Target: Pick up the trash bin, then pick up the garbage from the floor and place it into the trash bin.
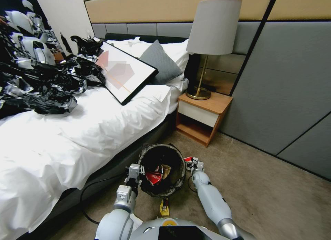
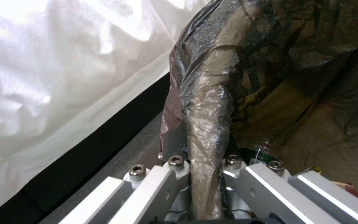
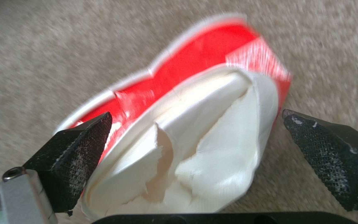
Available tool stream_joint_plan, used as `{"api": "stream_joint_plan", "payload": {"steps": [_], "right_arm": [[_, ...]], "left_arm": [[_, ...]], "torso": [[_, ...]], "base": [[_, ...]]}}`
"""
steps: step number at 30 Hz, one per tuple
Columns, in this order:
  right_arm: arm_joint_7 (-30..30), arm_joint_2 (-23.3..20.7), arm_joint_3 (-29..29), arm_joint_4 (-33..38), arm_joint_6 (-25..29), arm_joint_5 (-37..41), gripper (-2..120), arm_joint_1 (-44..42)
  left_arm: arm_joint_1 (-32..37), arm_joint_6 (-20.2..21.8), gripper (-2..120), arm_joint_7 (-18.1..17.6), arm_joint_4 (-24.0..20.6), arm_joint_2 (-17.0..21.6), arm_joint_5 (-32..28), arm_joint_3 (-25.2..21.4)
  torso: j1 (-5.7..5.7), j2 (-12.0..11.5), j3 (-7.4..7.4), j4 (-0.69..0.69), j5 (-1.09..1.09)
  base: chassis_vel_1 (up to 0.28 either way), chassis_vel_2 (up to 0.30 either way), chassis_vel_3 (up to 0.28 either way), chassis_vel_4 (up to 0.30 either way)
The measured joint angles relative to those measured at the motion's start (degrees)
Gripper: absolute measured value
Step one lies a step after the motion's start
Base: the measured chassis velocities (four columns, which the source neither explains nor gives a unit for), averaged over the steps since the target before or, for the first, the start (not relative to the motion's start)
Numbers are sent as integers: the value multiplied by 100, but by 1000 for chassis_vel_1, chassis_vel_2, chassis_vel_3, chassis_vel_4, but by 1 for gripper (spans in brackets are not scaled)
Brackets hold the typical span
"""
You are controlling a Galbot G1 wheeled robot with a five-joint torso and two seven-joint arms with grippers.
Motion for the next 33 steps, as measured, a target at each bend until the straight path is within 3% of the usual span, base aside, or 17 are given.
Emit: {"api": "stream_joint_plan", "payload": {"steps": [8,12,14,16,17,28,30,32,33], "right_arm": [[-105,-23,54,-213,156,-73,92,23],[-158,-22,60,-254,220,-94,82,28],[-170,-11,60,-262,260,-110,70,40],[-172,-9,60,-262,268,-115,68,44],[-176,-9,56,-257,287,-128,60,52],[-209,-33,50,-188,419,-237,24,58],[-212,-43,55,-157,448,-260,13,48],[-212,-47,56,-142,459,-266,11,44],[-216,-54,58,-114,482,-286,3,32]], "left_arm": [[8,-7,0,-1,0,-3,5,-1],[23,-10,0,-1,-1,-3,7,1],[23,-12,0,-1,-5,-6,11,3],[23,-12,0,-1,-6,-8,12,4],[23,-14,0,-2,-7,-9,13,6],[12,-21,0,-3,-7,-9,15,10],[0,-22,0,-3,-6,-8,15,16],[-4,-23,0,-3,-6,-8,15,19],[-8,-24,0,-3,-6,-11,15,26]], "torso": [[0,0,0,0,0],[0,0,0,0,0],[0,0,0,-1,0],[0,0,0,0,0],[0,0,0,0,0],[0,0,0,0,0],[0,0,0,0,0],[0,0,0,0,0],[0,0,0,0,0]], "base": [[0,0,0,0],[0,0,0,0],[0,0,0,0],[0,0,0,0],[0,0,0,0],[0,0,0,0],[0,0,0,0],[0,0,0,0],[0,0,0,0]]}}
